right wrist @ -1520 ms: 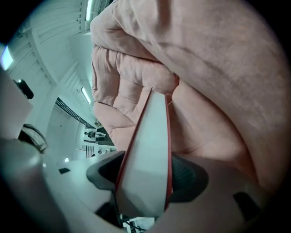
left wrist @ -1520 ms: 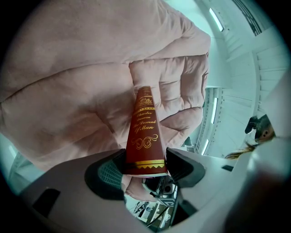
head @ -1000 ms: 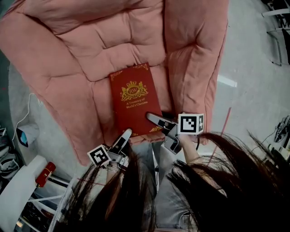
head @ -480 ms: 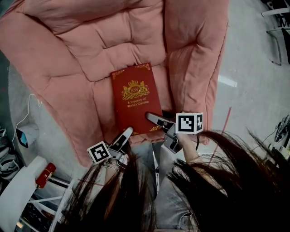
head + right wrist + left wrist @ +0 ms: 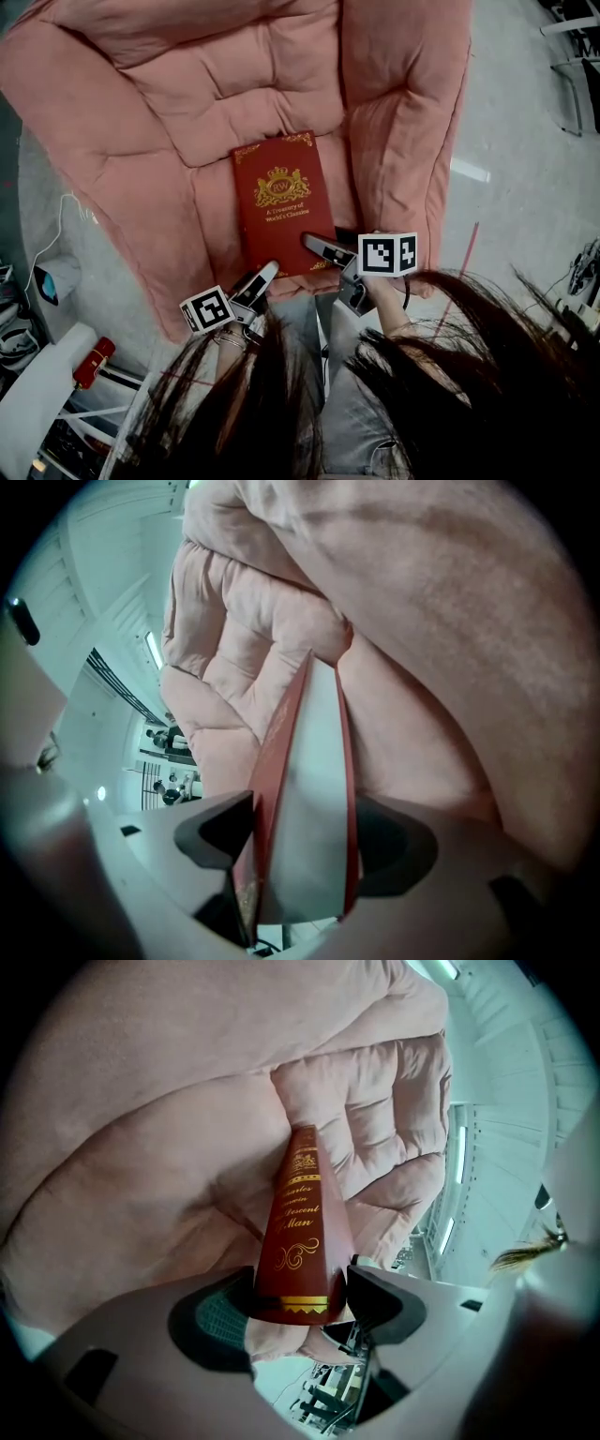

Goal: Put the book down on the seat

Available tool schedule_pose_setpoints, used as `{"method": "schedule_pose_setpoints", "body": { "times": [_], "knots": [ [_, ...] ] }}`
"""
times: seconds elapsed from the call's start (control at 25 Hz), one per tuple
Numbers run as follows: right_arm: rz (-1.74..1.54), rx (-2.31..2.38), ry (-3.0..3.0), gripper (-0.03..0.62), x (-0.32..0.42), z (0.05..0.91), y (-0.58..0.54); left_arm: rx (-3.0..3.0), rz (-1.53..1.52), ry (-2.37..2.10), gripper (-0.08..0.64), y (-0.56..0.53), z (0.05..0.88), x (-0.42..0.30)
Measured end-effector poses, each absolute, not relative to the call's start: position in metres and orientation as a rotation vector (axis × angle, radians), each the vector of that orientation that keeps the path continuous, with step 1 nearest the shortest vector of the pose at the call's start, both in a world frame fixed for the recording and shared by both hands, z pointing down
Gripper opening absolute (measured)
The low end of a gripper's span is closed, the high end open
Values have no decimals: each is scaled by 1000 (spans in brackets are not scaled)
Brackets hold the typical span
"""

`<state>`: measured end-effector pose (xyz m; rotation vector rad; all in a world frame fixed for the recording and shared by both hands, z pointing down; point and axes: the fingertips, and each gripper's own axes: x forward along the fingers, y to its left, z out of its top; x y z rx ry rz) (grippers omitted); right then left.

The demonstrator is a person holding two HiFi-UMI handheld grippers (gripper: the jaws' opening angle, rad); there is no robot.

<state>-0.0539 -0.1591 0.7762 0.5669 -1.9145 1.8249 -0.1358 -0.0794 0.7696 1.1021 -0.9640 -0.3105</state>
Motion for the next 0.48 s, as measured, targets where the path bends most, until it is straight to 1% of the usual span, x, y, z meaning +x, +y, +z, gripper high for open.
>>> {"method": "schedule_pose_setpoints", "body": {
  "times": [0.24, 0.48],
  "knots": [
    [1757, 598, -1900, 327, -53, 783, -155, 1101, -239, -980, 305, -73, 779, -137],
    [1629, 632, -1915, 328, -48, 787, -158, 1143, -78, -994, 307, -71, 787, -131]
  ]
}}
